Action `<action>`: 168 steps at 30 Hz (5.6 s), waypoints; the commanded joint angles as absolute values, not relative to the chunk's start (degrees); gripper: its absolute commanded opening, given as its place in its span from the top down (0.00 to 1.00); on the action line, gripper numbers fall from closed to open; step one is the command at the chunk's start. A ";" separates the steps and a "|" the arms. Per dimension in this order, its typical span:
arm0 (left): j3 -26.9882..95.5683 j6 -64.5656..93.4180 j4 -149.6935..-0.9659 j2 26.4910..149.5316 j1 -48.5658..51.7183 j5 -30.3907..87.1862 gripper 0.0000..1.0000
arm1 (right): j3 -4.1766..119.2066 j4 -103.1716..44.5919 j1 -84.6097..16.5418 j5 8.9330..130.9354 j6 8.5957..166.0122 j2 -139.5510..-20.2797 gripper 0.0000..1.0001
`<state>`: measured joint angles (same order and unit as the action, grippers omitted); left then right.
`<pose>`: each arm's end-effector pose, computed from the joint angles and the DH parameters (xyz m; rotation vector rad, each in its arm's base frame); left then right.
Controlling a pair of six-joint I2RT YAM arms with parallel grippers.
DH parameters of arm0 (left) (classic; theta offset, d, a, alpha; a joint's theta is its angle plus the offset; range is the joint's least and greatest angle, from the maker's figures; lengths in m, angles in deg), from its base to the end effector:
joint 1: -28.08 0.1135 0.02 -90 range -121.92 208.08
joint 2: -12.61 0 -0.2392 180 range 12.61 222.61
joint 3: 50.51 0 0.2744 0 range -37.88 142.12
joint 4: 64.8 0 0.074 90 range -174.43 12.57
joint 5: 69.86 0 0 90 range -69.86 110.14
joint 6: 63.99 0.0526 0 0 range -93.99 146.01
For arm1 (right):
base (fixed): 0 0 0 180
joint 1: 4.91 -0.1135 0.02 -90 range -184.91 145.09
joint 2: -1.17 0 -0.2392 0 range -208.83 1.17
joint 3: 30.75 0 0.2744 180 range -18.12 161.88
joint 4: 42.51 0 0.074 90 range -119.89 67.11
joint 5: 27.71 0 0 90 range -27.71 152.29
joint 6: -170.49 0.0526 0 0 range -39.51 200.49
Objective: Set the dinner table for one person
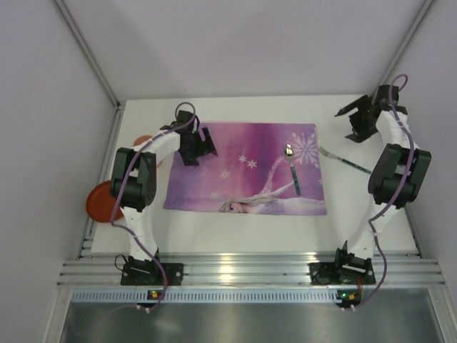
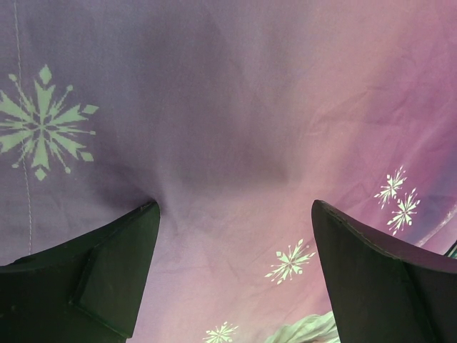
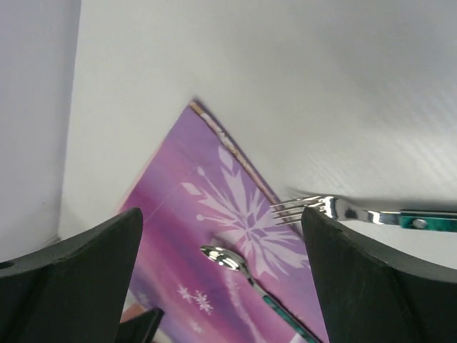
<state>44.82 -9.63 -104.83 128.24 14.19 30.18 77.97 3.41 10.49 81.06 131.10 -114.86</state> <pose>0.4279 -0.1153 0.1247 -0.4473 2.6608 -0.5144 0.4588 -0.1088 0.1944 1.2712 2.2143 0.6579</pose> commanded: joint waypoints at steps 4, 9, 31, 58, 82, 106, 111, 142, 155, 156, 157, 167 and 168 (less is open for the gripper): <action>42.98 -9.68 -106.09 126.86 14.45 29.54 0.07 | 82.69 14.23 12.93 65.56 114.16 -111.60 0.08; 39.91 -9.24 -105.91 123.97 14.45 29.19 0.07 | 81.46 14.41 16.44 64.05 112.31 -114.32 0.10; 30.68 -8.71 -104.51 115.61 14.54 27.78 0.07 | 51.61 6.41 17.24 68.09 114.41 -104.40 0.14; 32.08 -8.53 -106.70 113.77 14.54 27.17 0.07 | 70.83 17.22 5.12 56.76 99.56 -112.83 0.14; 32.43 -8.98 -106.79 114.12 14.54 27.43 0.07 | 59.40 13.87 0.19 51.49 98.33 -114.15 1.00; 45.98 -7.13 -122.61 94.30 17.09 9.87 0.02 | 77.58 -5.16 -38.56 88.20 128.53 -110.26 1.00; 38.25 -6.95 -122.34 82.23 17.88 5.11 0.02 | 92.95 -8.62 -44.27 91.91 132.78 -124.59 1.00; 37.70 -4.23 -125.25 81.94 27.35 9.67 0.02 | 88.69 -11.78 -48.24 93.41 133.76 -124.63 0.03; 36.83 -5.02 -113.04 95.57 36.16 15.04 0.02 | 60.82 -2.58 -24.55 93.67 119.79 -90.87 0.02; 36.74 -5.02 -112.25 97.23 36.25 14.86 0.02 | 60.28 -1.07 -22.59 93.15 117.08 -90.33 0.02; 36.74 -4.93 -111.54 98.11 36.34 14.78 0.03 | 59.84 0.07 -20.48 92.62 116.09 -89.98 0.02; 38.05 -4.14 -103.36 109.27 36.43 13.73 0.12 | 58.43 4.04 -5.35 93.05 111.69 -94.19 0.04; 38.41 -4.05 -103.19 110.07 36.43 13.37 0.15 | 58.43 4.04 -5.17 93.05 111.69 -94.28 0.04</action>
<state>36.47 -5.00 -107.52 107.96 36.28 14.49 56.82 3.02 -4.79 92.18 114.38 -93.92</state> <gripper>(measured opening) 0.870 0.964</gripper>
